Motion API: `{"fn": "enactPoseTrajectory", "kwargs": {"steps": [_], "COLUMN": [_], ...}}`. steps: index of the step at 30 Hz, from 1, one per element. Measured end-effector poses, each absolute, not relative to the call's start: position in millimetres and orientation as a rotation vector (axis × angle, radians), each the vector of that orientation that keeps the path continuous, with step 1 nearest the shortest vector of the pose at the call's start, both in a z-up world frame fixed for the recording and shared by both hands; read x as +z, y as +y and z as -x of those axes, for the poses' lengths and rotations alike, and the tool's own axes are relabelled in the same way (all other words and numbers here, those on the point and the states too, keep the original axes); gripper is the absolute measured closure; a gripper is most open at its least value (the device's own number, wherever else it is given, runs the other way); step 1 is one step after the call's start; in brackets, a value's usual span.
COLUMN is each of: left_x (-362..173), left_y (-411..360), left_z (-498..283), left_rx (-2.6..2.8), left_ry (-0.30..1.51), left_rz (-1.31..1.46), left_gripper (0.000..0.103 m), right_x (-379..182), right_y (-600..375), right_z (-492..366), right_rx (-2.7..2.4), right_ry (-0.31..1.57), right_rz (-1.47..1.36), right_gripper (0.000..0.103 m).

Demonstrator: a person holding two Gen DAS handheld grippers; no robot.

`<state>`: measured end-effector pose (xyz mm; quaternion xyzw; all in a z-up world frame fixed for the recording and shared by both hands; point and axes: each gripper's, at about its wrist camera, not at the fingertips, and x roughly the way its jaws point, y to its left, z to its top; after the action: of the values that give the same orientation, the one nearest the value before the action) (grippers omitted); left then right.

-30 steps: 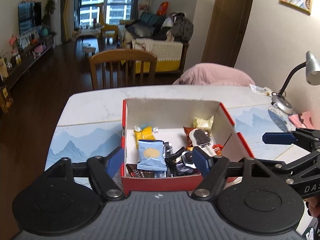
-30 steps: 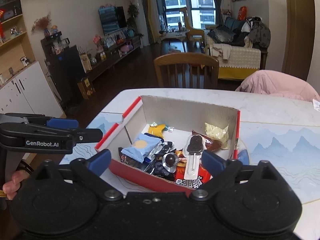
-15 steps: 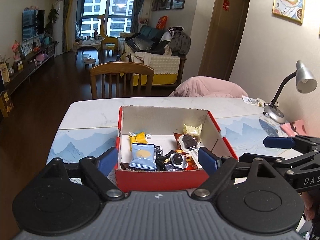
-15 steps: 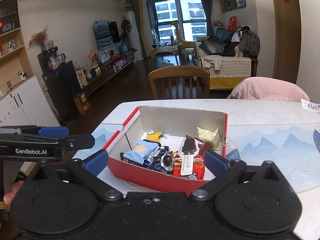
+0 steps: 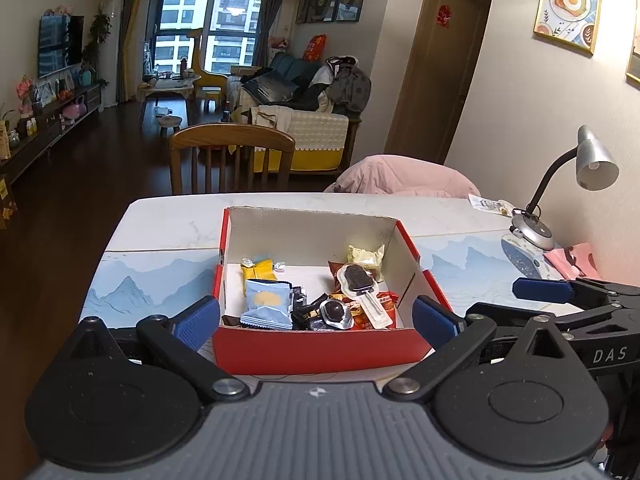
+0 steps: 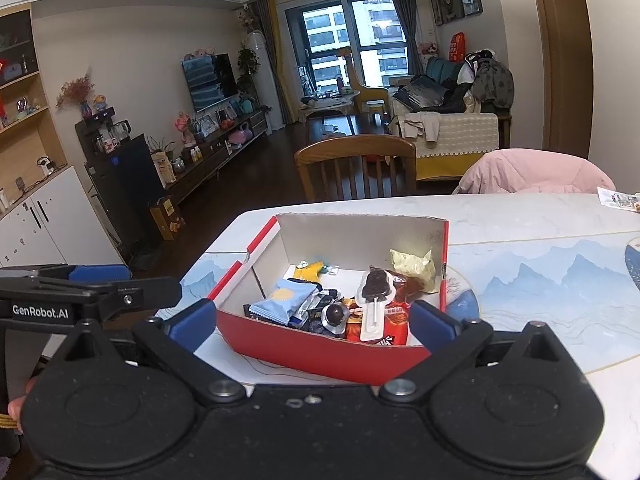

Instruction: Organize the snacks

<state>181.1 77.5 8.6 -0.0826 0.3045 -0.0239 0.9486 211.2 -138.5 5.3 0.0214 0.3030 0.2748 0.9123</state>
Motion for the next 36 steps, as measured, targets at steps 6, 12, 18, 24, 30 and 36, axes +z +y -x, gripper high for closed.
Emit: {"fn": "enactPoseTrajectory", "kwargs": {"steps": [6, 12, 18, 24, 30, 36], "left_x": [8.5, 9.0, 8.3, 5.8, 5.1, 3.7], "left_y": [77.6, 77.3, 75.9, 79.0, 75.6, 73.7], "left_z": [-179.3, -177.9, -178.5, -181.3, -182.1, -182.7], "left_rx": [-0.043, -0.070, -0.089, -0.074, -0.052, -0.035], "left_ry": [0.618, 0.619, 0.634, 0.651, 0.657, 0.661], "left_rz": [0.178, 0.202, 0.220, 0.246, 0.231, 0.220], "left_gripper": [0.000, 0.000, 0.000, 0.000, 0.000, 0.000], "right_x": [5.1, 4.4, 3.6, 4.2, 4.8, 4.7], "right_y": [-141.0, -140.7, -142.2, -145.8, -146.7, -146.9], "right_z": [-208.6, -208.1, -207.3, -207.2, -207.3, -207.1], "right_rx": [0.561, 0.564, 0.574, 0.578, 0.577, 0.575], "right_ry": [0.613, 0.613, 0.608, 0.607, 0.606, 0.606], "right_rz": [-0.048, -0.048, -0.048, -0.054, -0.057, -0.055], "right_gripper": [0.000, 0.000, 0.000, 0.000, 0.000, 0.000]}}
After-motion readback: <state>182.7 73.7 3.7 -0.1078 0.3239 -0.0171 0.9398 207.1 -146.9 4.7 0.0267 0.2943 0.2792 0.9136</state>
